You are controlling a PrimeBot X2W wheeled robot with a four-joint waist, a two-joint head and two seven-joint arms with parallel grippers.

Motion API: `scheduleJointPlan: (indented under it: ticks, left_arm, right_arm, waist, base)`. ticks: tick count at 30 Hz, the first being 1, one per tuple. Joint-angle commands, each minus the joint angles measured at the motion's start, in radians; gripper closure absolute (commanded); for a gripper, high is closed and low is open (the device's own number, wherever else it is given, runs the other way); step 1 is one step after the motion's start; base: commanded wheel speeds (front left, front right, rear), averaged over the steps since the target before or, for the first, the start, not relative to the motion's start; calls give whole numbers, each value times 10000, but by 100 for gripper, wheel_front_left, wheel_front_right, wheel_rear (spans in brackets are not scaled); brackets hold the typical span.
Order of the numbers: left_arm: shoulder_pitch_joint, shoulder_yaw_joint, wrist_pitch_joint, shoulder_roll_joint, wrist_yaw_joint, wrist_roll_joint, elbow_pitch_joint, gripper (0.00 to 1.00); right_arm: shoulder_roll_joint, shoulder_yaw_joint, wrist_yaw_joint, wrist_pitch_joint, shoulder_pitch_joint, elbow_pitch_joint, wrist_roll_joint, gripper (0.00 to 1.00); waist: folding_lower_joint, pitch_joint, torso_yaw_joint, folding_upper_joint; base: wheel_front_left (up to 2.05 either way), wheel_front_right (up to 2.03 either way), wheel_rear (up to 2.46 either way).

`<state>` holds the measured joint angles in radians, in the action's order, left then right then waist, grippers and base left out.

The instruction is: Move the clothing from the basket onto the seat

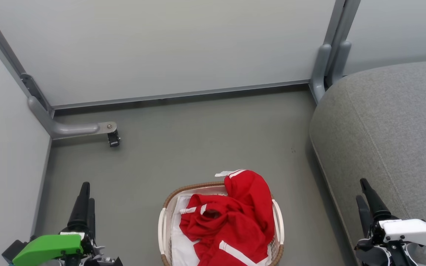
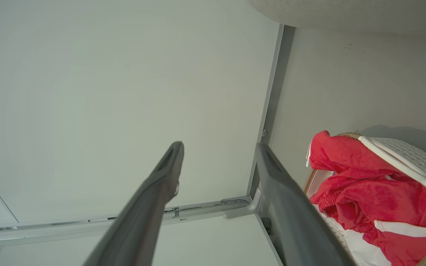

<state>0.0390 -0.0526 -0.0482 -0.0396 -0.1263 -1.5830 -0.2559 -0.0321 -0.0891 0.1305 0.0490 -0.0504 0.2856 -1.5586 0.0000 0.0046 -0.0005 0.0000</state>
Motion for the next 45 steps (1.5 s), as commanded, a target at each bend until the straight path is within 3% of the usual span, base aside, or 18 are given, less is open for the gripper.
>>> scheduleJointPlan:
  ticks: [1, 12, 19, 33, 45]
  left_arm:
    - [41, 96, 130, -38, -22, 189, 266, 0]
    - [-69, 257, 596, -53, -27, 1640, 732, 0]
    - [-112, 376, 863, -62, -5, 3214, 1033, 0]
    - [-315, 950, 1377, -78, 466, 6610, 1496, 0]
    - [-524, 1316, 1736, -90, 738, 8094, 1370, 0]
  right_arm:
    - [-83, 6, 0, -132, -25, -200, 200, 0]
    - [-104, -156, 1, -597, 34, -514, 1827, 0]
    - [-113, -75, 1, -870, 131, -1024, 3461, 0]
    - [-135, 262, 2, -1384, 302, -1358, 6494, 0]
    - [-150, 597, 2, -1741, 330, -1390, 8588, 0]
  waist:
    - [0, 2, 0, 0]
    - [0, 44, 3, 0]
    - [0, 74, 6, 0]
    - [0, 125, 20, 0]
    - [0, 115, 56, 0]
  base:
    - [0, 0, 0]
    - [0, 0, 0]
    - [0, 0, 0]
    - [0, 0, 0]
    - [0, 0, 0]
